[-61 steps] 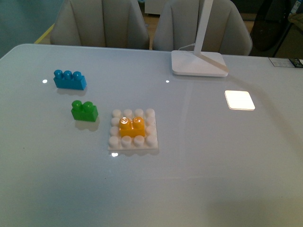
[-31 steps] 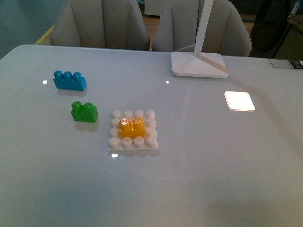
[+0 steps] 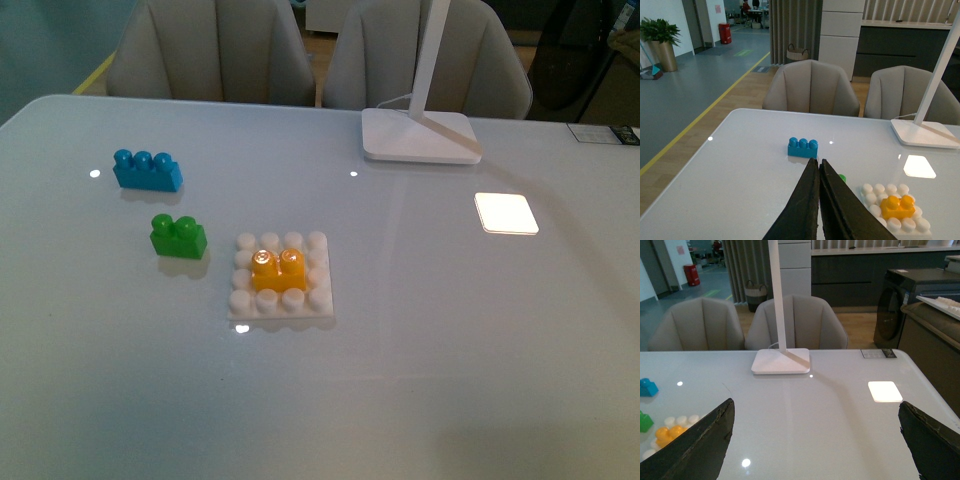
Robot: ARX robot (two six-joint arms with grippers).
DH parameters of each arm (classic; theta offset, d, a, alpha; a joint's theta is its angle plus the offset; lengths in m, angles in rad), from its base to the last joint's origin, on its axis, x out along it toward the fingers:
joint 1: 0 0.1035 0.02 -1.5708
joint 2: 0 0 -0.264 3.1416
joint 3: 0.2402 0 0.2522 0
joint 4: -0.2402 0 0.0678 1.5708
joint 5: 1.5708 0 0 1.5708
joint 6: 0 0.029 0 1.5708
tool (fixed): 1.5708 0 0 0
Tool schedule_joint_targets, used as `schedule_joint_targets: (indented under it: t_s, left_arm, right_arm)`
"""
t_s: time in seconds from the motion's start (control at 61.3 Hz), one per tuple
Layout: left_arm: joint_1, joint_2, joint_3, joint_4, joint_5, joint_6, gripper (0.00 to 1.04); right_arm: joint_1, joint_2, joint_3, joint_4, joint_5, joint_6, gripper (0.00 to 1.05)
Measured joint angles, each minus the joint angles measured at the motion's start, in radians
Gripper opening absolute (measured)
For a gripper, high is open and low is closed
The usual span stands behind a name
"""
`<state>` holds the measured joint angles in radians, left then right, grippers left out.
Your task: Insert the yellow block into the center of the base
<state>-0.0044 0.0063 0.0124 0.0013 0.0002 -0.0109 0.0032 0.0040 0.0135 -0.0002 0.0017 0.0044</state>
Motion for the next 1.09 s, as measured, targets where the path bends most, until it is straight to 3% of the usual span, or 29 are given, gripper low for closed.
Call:
schedule_joint_targets:
  t_s: [0.179,0.228,0.473,0.652,1.092]
  left_arm:
    - [0.000,0.000,0.000,0.000,0.000,0.000,0.03]
    - [0.000,0.000,0.000,0.000,0.000,0.000,0.08]
    - [0.000,0.000,0.000,0.000,0.000,0.000,0.52]
    - [0.000,0.000,0.000,0.000,0.000,0.001,0.99]
    - [0.000,0.000,0.000,0.000,0.000,0.003,0.97]
  right_arm:
    - [0.000,0.000,0.000,0.000,0.000,0.000,0.96]
    - [0.000,0.000,0.000,0.000,0.000,0.000,0.96]
    - [0.000,0.000,0.000,0.000,0.000,0.000,0.96]
    - [0.000,0.000,0.000,0.000,0.000,0.000,0.96]
    - [0.000,0.000,0.000,0.000,0.000,0.000,0.96]
